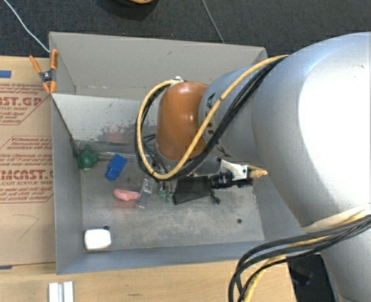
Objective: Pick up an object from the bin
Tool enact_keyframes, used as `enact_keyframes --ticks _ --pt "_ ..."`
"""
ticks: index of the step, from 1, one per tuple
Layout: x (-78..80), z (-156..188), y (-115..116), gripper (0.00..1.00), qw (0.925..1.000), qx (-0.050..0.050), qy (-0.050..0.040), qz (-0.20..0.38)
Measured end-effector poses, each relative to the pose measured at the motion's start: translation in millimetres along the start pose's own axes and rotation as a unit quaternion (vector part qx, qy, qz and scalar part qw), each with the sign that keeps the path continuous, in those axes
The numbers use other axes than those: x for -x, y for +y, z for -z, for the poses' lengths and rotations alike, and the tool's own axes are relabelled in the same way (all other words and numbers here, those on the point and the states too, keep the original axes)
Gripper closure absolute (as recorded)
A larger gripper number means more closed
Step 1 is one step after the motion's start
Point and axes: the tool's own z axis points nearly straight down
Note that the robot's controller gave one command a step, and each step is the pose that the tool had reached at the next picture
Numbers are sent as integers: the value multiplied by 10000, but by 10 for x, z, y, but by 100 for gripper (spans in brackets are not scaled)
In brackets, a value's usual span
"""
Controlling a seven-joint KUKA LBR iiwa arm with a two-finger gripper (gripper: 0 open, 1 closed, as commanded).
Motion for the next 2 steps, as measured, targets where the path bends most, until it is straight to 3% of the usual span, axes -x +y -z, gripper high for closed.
enact_keyframes --ticks 2 --pt "19 403 19 100 10000 35 -50 4"
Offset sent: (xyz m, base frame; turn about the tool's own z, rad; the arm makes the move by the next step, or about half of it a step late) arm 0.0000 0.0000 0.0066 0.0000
